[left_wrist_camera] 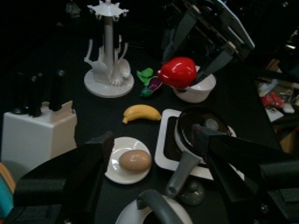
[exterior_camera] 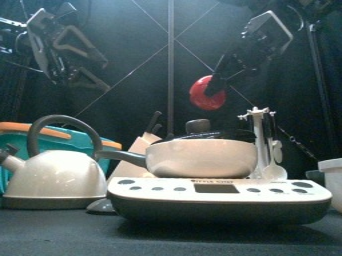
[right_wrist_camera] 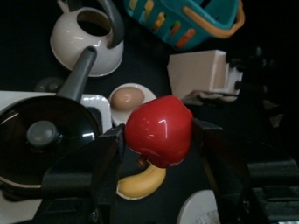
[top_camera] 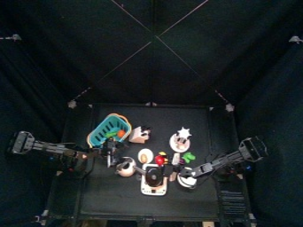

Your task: Hand over apple to other hand

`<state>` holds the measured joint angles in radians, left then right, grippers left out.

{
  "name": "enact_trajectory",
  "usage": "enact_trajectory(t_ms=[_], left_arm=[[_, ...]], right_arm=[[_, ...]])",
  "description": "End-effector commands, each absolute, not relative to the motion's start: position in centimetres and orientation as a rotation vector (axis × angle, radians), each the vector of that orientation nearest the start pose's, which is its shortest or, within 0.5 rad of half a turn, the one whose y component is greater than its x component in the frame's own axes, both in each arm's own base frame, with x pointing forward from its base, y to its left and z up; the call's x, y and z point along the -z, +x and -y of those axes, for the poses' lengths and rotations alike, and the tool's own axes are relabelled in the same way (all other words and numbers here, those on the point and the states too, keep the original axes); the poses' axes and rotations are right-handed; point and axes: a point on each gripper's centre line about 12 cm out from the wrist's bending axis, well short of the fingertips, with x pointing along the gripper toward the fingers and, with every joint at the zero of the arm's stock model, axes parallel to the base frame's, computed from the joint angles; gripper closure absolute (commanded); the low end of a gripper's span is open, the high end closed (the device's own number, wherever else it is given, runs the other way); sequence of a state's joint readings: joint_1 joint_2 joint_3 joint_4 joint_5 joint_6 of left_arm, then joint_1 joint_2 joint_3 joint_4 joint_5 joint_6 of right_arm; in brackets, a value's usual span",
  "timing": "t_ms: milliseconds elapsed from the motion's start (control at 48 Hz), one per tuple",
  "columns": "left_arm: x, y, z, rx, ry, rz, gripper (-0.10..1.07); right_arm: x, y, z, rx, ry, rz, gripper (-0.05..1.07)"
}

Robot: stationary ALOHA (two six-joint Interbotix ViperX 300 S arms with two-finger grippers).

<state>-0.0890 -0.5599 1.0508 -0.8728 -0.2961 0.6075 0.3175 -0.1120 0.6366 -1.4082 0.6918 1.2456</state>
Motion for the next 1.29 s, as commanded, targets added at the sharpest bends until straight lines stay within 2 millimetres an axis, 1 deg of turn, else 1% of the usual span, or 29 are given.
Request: enact_trajectory(t_ms=[0,83,167,292,458,562,646,771,917,1042,1271], left_arm=[[-24.9,28.5,-0.6,-0.224,-0.311,-0.227,-0.06],[-25.1,29.5,-0.7,-0.276,-0.45,-0.198,-0.06],[-25.1,30.5,-0.7,-0.304,-0.527,-0.169,-0.06],[-24.8,31.6,-0.7,-0.307,-0.525,-0.154,-0.06],[-24.8,33.4,-0.4,-0.304,-0.585,-0.131,-0.06],[-24.3,34.4,-0.3,-0.309,-0.599,-0.12,-0.06],[-23.5,34.7,-0.5,-0.325,-0.618,-0.116,-0.06],[-23.2,35.6,-0.5,-0.329,-0.645,-0.084,-0.06],[-23.4,36.5,-0.1,-0.28,-0.623,-0.059,-0.06],[-23.4,37.2,0.0,-0.261,-0.656,-0.049,-0.06],[-22.5,38.1,-1.0,-0.289,-0.731,-0.004,-0.06]], right_arm=[[-24.1,37.7,-3.7,0.35,-0.458,-0.553,0.33],[-24.3,38.3,-3.4,0.386,-0.492,-0.542,0.33],[-24.6,38.6,-3.1,0.417,-0.525,-0.53,0.33],[-24.8,38.9,-2.9,0.44,-0.554,-0.517,0.33],[-24.7,39.1,-2.4,0.47,-0.562,-0.523,0.33],[-24.8,39.3,-2.1,0.481,-0.562,-0.525,0.33],[-24.9,39.3,-2.1,0.482,-0.562,-0.522,0.33],[-24.7,39.4,-1.8,0.487,-0.563,-0.527,0.33],[-24.2,39.6,-1.7,0.485,-0.566,-0.539,0.33],[-24.0,39.9,-1.7,0.485,-0.568,-0.543,0.33],[-24.1,40.0,-1.6,0.487,-0.565,-0.541,0.33]])
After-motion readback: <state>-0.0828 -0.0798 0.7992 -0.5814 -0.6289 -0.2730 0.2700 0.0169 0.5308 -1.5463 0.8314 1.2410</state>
